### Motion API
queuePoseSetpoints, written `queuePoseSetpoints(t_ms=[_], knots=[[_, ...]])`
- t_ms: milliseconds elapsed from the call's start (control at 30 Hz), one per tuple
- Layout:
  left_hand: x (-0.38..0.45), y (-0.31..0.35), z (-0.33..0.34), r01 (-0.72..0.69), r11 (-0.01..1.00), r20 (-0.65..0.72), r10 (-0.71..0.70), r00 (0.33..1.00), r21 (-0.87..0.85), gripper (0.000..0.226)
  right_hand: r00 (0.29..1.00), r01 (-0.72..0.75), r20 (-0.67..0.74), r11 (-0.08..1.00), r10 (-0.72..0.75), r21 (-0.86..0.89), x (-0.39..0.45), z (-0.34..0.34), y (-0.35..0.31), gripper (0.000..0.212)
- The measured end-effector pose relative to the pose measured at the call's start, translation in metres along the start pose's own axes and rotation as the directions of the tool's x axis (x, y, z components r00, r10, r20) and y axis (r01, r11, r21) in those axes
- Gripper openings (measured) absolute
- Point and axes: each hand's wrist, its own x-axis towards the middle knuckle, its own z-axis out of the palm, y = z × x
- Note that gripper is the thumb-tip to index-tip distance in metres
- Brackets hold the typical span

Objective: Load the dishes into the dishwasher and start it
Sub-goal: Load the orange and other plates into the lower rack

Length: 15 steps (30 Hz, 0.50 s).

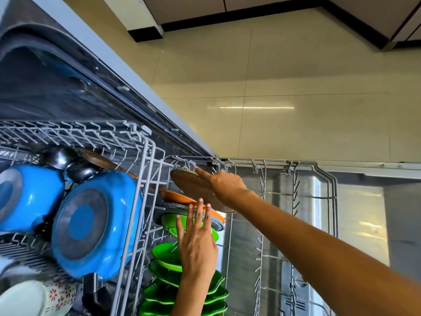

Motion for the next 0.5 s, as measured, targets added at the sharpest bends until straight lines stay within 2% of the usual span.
queuePoseSetpoints(t_ms=[167, 233, 367, 500], knots=[[0.0, 0.002, 0.0, 0.014, 1.0, 0.02, -0.014, 1.0, -0.023, 0.091, 0.993, 0.008, -0.12, 0.994, 0.005, 0.109, 0.013, 0.0, -0.002, 0.027], [0.0, 0.001, 0.0, 0.017, 1.0, 0.02, -0.016, 1.0, -0.019, 0.091, 0.992, 0.018, -0.129, 0.988, 0.002, 0.153, 0.025, 0.007, -0.006, 0.021], [-0.001, -0.002, -0.001, 0.003, 1.0, 0.021, -0.002, 1.0, -0.008, 0.088, 0.992, 0.05, -0.126, 0.978, -0.025, 0.204, 0.038, 0.006, -0.007, 0.027], [0.004, -0.001, 0.0, 0.0, 1.0, 0.031, 0.0, 1.0, -0.007, 0.084, 0.988, 0.078, -0.136, 0.995, -0.068, 0.068, 0.025, 0.006, 0.003, 0.038]])
